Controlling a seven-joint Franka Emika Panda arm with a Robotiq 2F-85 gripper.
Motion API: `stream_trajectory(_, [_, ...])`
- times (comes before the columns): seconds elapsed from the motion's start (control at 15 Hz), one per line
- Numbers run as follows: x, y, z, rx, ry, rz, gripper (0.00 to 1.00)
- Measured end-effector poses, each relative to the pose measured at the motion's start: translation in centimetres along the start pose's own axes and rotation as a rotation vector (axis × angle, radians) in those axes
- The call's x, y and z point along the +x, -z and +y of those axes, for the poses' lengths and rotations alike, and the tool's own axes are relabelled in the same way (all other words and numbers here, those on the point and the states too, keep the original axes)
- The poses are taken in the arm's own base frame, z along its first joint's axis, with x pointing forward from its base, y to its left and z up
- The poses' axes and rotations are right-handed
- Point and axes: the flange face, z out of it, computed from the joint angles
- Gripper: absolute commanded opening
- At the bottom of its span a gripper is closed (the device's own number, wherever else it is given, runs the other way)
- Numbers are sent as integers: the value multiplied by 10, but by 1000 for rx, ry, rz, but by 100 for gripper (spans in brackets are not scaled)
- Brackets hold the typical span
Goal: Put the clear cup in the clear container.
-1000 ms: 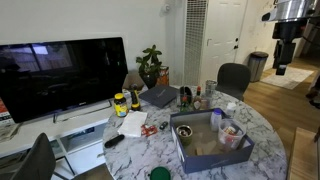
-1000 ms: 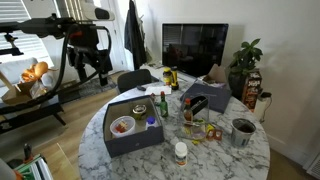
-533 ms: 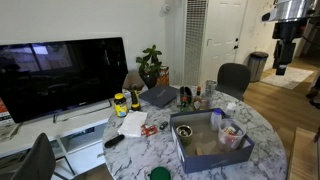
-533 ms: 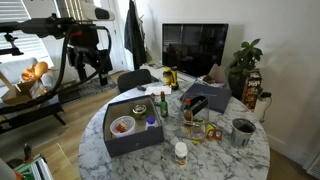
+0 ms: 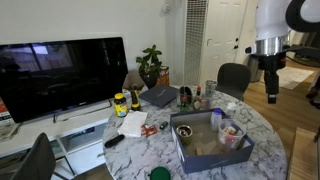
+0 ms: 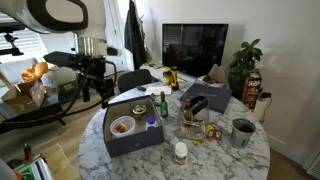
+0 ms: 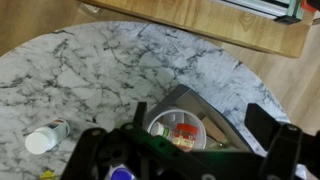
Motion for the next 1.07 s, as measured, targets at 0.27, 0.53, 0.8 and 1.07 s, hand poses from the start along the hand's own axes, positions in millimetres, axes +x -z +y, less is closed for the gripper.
stream_trajectory(0.27, [25, -38, -20, -23, 25, -99, 100])
stream_trajectory(0.53, [36, -37, -19, -16, 26, -31, 100])
stream_trajectory(0.8, [63, -61, -2, 0, 65, 121, 100])
stream_trajectory(1.07, [84, -105, 18, 1, 86, 163, 100])
